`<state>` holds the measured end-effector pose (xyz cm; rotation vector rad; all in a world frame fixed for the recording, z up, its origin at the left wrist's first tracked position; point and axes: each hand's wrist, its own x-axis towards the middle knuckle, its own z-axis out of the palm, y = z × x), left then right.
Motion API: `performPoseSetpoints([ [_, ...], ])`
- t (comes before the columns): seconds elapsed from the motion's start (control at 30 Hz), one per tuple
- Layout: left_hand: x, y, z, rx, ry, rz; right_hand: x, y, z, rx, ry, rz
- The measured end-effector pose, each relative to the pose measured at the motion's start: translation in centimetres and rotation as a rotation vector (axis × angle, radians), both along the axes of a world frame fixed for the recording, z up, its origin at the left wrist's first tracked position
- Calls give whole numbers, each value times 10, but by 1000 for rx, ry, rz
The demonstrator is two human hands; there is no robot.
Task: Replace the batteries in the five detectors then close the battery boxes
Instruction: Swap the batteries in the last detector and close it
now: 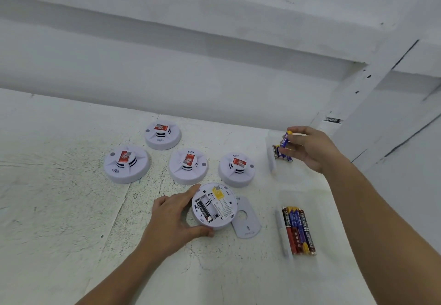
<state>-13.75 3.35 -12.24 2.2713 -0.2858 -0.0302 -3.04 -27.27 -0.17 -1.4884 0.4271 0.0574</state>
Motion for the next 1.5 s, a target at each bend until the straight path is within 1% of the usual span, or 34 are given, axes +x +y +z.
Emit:
performPoseSetpoints([
  [0.1, -1, 0, 1, 3, -11, 1, -15, 15, 8, 246, -3, -31],
  [0.17, -1, 0, 3, 2, -12, -4, -26, 27, 9, 363, 4, -30],
  [0.2, -2, 0, 3, 3, -14, -9, -32, 34, 6, 387, 9, -16],
  [0.27, -2, 0, 3, 8, -10, -17, -43, 49, 1, 367, 36, 42],
  [0.33, -3, 0, 3, 4, -9, -18, -54, 65, -4, 307, 80, 125],
  [0.37, -3, 1, 3, -2, -7, -17, -60, 73, -6, 238, 95, 180],
  [0.43, -3, 2, 3, -2, -1, -18, -71, 91, -13, -21, 82, 301],
  [0.53, -4, 4, 1, 3, -12, -28, -85, 114, -26, -431, -25, 454],
  [0.57, -4, 4, 2, -2, -14, -31, -88, 121, -31, -523, -50, 487],
  [0.63, -5, 3, 4, -23, -17, -37, -92, 128, -38, -635, -82, 511],
  [0.87, -6, 2, 7, -36, -38, -46, -98, 136, -52, -676, -174, 527],
  [1.07, -4, -3, 7, 132, -38, -43, -93, 141, -52, -827, -224, 654],
  [1.33, -5, -5, -2, 266, -113, -29, -82, 146, -46, -914, -216, 758],
  [1.5, -4, -4, -7, 298, -135, -42, -77, 150, -47, -975, -153, 843],
])
